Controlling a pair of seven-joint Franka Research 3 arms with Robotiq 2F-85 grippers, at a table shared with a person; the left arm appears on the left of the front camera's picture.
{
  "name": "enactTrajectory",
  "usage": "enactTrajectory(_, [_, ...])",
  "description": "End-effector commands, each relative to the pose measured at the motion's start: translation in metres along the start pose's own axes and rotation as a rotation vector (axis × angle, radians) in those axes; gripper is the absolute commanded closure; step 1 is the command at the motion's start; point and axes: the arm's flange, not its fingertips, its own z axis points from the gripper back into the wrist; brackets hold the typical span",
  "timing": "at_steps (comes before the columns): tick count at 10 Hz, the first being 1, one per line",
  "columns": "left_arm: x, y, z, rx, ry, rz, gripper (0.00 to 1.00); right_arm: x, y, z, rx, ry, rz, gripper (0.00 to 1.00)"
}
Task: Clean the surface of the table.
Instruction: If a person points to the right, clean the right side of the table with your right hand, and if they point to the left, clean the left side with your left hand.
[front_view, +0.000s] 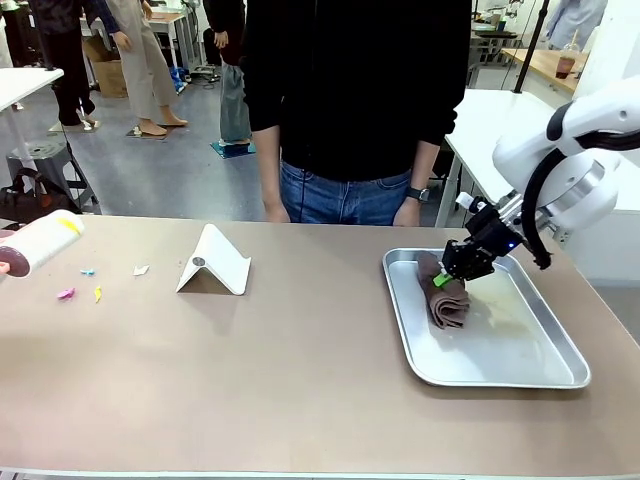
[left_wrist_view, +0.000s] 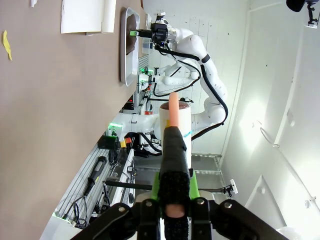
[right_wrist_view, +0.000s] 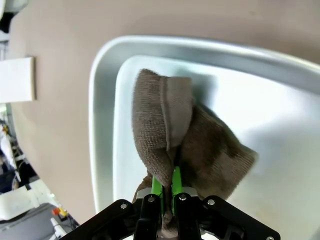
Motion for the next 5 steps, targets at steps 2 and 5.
enactTrajectory(2, [-0.006,-0.008,0.005,-0.004,0.014,-0.015,1.00,-0.028,-0.020,0.026,-0.136,0.007,-0.096,0.92])
enactTrajectory(5, [-0.006,-0.008,0.005,-0.004,0.014,-0.015,1.00,-0.048,-0.041,0.051,-0.173,-0.004,-0.176,0.92])
